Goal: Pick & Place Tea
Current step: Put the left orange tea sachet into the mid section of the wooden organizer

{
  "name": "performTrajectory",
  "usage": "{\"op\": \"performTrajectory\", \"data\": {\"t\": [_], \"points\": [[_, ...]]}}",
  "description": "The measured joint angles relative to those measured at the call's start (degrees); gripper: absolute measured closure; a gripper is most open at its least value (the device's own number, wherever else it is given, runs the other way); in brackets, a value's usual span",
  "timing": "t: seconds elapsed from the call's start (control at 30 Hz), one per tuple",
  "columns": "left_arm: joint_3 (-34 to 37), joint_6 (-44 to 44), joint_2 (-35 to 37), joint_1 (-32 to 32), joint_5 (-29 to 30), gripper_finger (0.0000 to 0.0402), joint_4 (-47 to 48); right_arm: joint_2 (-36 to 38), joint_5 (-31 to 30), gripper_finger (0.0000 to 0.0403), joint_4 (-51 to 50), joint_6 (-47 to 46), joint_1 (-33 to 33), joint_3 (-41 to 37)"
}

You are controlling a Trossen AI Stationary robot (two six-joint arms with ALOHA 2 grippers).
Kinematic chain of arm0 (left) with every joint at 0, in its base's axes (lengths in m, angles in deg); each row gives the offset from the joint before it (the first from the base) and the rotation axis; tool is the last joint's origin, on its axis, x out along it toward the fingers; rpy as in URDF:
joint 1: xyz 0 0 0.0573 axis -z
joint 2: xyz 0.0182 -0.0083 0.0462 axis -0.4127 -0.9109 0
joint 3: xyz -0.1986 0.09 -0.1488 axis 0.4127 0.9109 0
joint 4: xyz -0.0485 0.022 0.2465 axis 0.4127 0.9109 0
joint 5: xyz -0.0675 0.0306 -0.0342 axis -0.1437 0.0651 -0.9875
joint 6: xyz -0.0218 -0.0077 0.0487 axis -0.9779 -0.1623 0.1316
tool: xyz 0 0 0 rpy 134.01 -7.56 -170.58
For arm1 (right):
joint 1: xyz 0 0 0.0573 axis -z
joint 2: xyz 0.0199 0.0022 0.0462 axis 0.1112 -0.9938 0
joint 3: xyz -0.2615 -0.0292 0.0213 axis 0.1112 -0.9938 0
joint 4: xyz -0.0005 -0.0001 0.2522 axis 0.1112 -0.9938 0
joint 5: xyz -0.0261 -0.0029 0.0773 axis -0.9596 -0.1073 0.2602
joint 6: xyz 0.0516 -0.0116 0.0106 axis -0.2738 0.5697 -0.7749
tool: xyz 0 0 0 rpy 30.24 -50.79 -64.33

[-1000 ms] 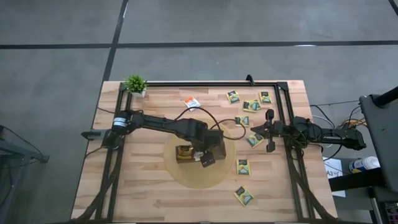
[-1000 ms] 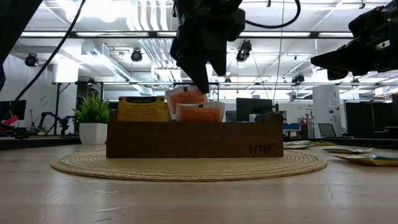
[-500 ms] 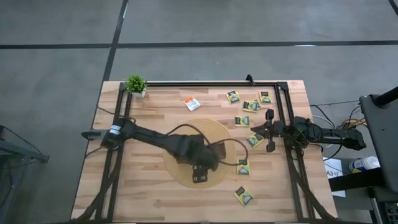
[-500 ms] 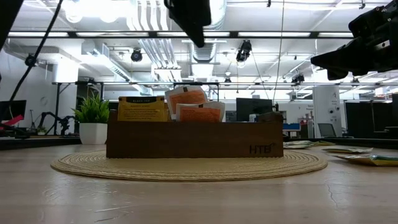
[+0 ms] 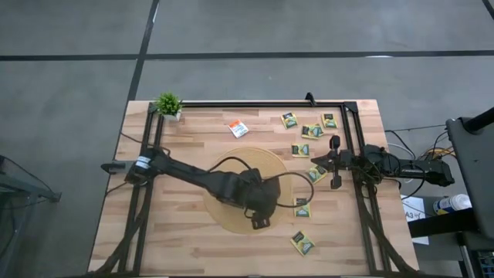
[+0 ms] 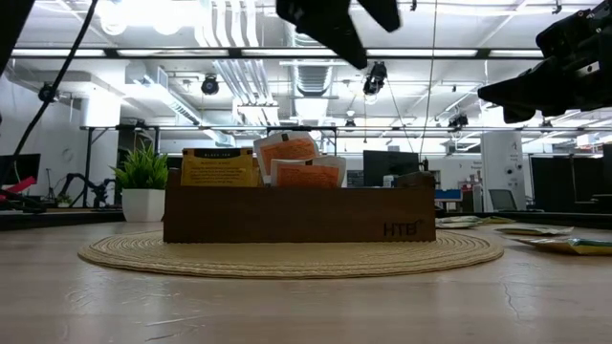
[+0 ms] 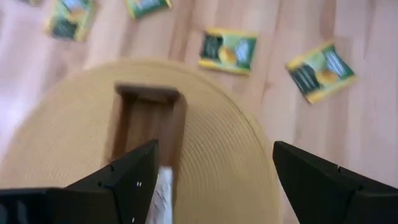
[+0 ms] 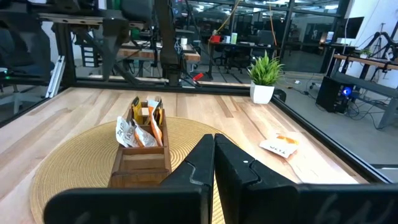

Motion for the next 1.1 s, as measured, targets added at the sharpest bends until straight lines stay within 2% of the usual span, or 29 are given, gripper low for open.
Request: {"op": "performTrajectory", "data": {"t": [0.1, 0.23, 0.33, 0.63, 0.83, 1.1], "points": [[1.3, 2.0, 0.0, -0.2, 5.1, 0.0097, -3.4, 0.0, 0.0, 0.0394, 0.0, 0.0, 0.0, 0.0], [1.5, 1.5, 0.0, -0.9, 9.2, 0.0097, -1.4, 0.0, 0.0, 0.0394, 0.0, 0.0, 0.0, 0.0], [1.5, -0.3, 0.0, -1.8, 9.3, 0.0097, 0.9, 0.0, 0.0, 0.0394, 0.0, 0.0, 0.0, 0.0], [1.6, -9.4, 0.0, -2.7, 9.0, 0.0097, 16.9, 0.0, 0.0, 0.0394, 0.0, 0.0, 0.0, 0.0], [2.6, -9.3, 0.0, -2.9, 9.0, 0.0097, 18.6, 0.0, 0.0, 0.0394, 0.0, 0.0, 0.0, 0.0], [6.6, -8.2, 0.0, -6.3, 8.2, 0.0097, 20.0, 0.0, 0.0, 0.0394, 0.0, 0.0, 0.0, 0.0]]}}
